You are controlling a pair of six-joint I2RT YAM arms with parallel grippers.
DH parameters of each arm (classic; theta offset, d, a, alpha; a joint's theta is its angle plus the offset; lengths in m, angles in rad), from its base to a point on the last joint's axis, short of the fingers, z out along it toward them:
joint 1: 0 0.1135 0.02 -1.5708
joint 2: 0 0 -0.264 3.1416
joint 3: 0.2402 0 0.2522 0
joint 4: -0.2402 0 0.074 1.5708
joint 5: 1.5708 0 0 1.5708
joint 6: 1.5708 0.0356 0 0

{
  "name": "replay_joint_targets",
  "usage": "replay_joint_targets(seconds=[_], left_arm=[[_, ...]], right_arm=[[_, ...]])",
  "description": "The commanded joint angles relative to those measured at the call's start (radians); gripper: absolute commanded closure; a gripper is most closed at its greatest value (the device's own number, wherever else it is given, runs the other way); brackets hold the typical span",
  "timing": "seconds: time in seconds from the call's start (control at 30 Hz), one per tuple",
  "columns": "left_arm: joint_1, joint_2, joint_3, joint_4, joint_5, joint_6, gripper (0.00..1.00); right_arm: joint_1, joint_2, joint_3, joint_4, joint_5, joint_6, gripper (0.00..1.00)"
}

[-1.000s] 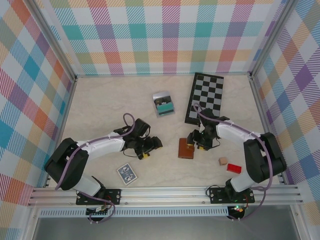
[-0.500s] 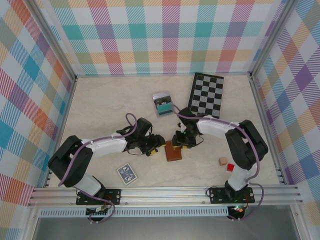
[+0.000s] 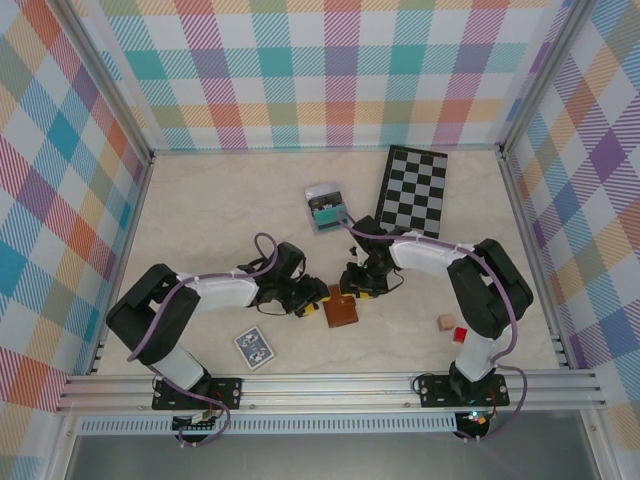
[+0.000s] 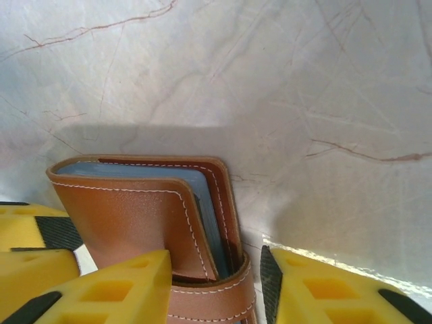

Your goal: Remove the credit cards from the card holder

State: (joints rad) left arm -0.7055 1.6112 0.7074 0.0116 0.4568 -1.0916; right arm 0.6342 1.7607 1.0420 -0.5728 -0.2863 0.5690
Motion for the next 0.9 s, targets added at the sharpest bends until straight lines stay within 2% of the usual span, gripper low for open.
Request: replay_joint_targets(seconds=[0.0, 0.37, 0.7, 0.8, 0.87], left_arm=[[-0.009, 0.026, -0.016, 0.061, 0.041, -0.016, 0.58], [-0.008, 0.065, -0.066, 0.263, 0.101, -0.047, 0.62], [-0.009, 0.055, -0.118, 0.515, 0.131, -0.056, 0.63], [-0.008, 0.043, -0.121, 0.498, 0.117, -0.044, 0.67], [-0.008, 0.036, -0.129, 0.486, 0.102, -0.037, 0.73]], right_arm=[[-0.005, -0.004, -0.022, 0.012, -0.045, 0.028, 0.60], [-0.005, 0.050, -0.020, 0.030, -0.090, 0.037, 0.61], [-0.014, 0.059, -0.034, 0.072, -0.152, 0.057, 0.62], [-0.023, 0.052, -0.038, 0.077, -0.162, 0.061, 0.62], [-0.028, 0.041, -0.037, 0.071, -0.156, 0.061, 0.61]])
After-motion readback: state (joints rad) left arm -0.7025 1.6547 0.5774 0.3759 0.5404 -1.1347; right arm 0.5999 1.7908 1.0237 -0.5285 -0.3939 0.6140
